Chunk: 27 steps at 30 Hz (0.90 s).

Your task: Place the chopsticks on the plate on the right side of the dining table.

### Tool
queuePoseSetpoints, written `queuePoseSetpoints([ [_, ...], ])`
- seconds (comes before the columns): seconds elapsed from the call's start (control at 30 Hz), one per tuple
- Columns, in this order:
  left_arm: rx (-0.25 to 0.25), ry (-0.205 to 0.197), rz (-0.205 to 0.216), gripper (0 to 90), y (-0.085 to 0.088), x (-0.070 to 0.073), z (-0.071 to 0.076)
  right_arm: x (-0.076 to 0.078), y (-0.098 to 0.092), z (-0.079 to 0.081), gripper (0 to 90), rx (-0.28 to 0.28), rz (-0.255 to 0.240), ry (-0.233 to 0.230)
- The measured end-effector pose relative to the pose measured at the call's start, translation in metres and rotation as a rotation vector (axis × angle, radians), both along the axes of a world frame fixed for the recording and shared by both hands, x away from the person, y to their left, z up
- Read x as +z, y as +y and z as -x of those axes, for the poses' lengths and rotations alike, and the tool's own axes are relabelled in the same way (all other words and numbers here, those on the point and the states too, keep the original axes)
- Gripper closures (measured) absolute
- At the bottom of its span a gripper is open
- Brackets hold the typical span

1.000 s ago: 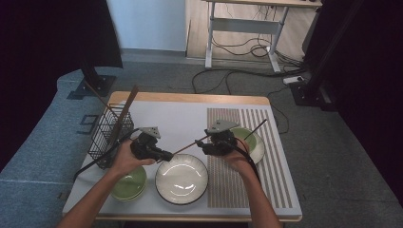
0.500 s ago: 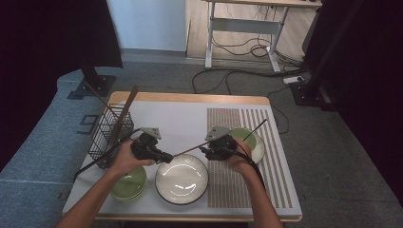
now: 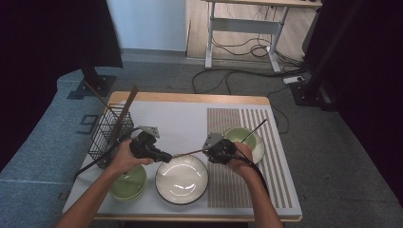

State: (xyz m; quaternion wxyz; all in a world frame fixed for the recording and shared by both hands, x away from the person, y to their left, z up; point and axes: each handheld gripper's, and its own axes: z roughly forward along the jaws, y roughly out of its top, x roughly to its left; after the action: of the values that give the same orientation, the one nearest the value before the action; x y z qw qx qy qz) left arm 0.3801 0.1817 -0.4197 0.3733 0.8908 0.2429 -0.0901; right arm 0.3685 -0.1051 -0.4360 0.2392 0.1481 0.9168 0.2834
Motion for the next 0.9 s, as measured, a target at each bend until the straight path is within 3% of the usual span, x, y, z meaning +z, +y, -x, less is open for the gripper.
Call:
queuePoseSetpoints([
  [0.13,0.017,-0.001,0.034,85.9,0.003,0.002,-0.003,-0.006,0.001,0.002,73.3,0.050,0.037,0.008],
  [0.27,0.077,-0.083,0.030,80.5,0.004,0.003,-0.005,-0.011,0.001,0.005,78.8,0.095,0.056,0.038],
  [0.4,0.164,-0.153,0.035,64.5,0.005,0.005,-0.007,-0.014,-0.001,0.007,82.4,0.115,0.038,0.069],
  [0.5,0.206,-0.178,0.033,52.7,0.005,0.006,-0.007,-0.016,-0.002,0.007,84.8,0.123,0.031,0.093],
  [0.53,0.242,-0.202,0.026,49.6,0.005,0.007,-0.006,-0.017,-0.002,0.007,85.1,0.119,0.025,0.100],
  [0.7,0.295,-0.260,0.044,42.1,0.007,0.011,-0.004,-0.021,-0.007,0.007,85.2,0.093,-0.017,0.120],
  [0.9,0.308,-0.276,0.068,40.5,0.010,0.015,-0.003,-0.023,-0.012,0.005,85.1,0.053,-0.083,0.147],
])
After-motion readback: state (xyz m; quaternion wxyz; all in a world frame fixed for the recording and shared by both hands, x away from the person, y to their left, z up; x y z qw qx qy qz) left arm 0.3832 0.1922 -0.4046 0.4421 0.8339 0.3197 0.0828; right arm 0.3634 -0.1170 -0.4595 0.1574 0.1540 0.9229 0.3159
